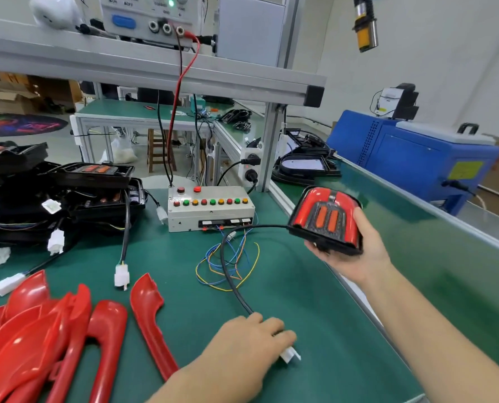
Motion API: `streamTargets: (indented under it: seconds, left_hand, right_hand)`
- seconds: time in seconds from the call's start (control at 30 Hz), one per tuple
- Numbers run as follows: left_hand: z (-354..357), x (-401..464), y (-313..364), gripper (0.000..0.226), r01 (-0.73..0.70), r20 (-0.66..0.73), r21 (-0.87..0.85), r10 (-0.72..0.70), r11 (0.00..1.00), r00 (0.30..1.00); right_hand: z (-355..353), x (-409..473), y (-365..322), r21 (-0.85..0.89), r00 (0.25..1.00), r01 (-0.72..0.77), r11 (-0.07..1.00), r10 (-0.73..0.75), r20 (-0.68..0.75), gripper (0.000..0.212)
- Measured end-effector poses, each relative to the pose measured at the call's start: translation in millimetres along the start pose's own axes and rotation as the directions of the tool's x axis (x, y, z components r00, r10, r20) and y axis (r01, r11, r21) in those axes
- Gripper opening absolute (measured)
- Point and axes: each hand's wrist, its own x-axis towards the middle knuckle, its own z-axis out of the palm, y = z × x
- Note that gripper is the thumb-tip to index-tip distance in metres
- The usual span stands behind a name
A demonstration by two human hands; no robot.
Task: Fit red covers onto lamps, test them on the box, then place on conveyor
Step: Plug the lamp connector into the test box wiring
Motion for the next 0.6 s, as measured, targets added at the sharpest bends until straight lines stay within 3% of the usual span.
streamTargets:
  seconds: [0.17, 0.23, 0.37, 0.5, 0.6]
  left_hand:
    - [-0.3, -1.9, -11.0, 0.036, 0.047, -0.059, 0.035, -0.045, 0.998, 0.997]
    - [-10.4, -5.3, -18.2, 0.030, 0.062, -0.222, 0.003, -0.060, 0.998, 0.973]
    - [-24.5, -8.5, -42.3, 0.034, 0.151, -0.489, -0.376, -0.334, 0.914, 0.806]
    - [-37.9, -0.2, -61.2, 0.038, 0.141, -0.557, -0.572, -0.509, 0.808, 0.657]
    - [-40.5, 3.2, -66.8, 0.026, 0.070, -0.517, -0.710, -0.586, 0.701, 0.624]
  right_hand:
    - [-42.0, -0.6, -1.2, -0.195, 0.994, -0.098, 0.976, 0.104, 0.020, 0.046]
    - [-49.5, 0.8, 1.4, -0.298, 0.990, -0.135, 0.945, 0.140, -0.003, 0.046]
    - [-54.4, 5.6, 4.0, -0.486, 0.983, -0.174, 0.857, 0.179, -0.036, 0.051]
    - [-41.9, 10.1, 2.6, -0.697, 0.984, -0.155, 0.700, 0.174, -0.045, 0.051]
    - [-30.2, 9.4, -0.8, -0.860, 0.992, -0.088, 0.503, 0.118, -0.033, 0.044]
